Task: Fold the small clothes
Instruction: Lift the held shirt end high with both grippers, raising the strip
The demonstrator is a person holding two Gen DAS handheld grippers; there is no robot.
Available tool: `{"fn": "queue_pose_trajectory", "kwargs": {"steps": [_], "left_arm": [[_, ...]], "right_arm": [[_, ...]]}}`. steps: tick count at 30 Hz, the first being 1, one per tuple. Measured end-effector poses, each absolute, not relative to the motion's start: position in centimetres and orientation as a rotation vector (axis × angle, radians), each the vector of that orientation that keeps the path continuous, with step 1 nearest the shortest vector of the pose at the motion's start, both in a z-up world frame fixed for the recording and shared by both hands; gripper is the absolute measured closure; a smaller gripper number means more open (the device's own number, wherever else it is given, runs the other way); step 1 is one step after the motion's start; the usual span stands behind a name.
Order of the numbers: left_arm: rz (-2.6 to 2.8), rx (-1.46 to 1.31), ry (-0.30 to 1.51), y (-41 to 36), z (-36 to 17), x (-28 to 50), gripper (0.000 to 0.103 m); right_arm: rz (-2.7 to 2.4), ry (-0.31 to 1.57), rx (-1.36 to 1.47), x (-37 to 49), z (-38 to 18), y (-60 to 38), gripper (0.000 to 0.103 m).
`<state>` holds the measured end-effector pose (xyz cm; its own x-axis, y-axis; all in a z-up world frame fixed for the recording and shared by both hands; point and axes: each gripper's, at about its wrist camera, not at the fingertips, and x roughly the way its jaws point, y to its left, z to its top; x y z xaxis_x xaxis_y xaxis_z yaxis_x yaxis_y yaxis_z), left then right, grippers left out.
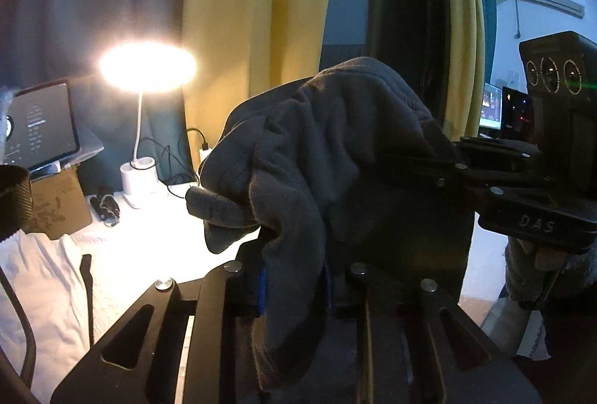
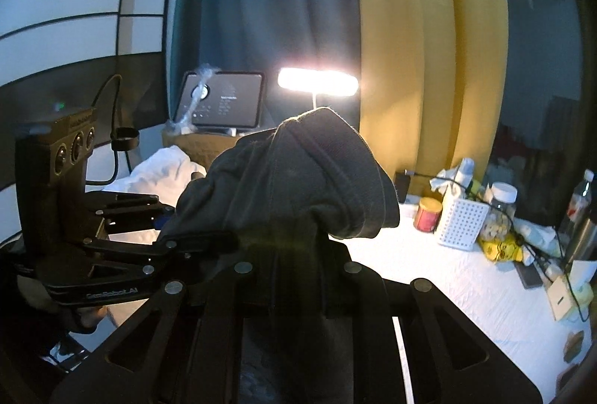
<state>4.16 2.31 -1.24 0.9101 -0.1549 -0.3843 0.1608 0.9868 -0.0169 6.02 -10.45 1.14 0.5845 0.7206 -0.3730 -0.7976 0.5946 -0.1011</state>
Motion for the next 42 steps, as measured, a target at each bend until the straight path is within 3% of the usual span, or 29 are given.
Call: {"fn": "queue_pose_trajectory", "kwargs": {"steps": [25, 42], "left_arm": [[-0.052, 0.029, 0.17, 7.0, 3.8, -3.8, 0.084], [0.081, 0.088, 0.151, 12.6, 5.8, -9.6, 0.084]], "right_arm": [[1.052, 0.068, -0.318, -2.4, 7.8, -6.5, 0.086], [1.205, 0.009, -0.332, -7.0, 8.4, -1.6, 0.086]]}}
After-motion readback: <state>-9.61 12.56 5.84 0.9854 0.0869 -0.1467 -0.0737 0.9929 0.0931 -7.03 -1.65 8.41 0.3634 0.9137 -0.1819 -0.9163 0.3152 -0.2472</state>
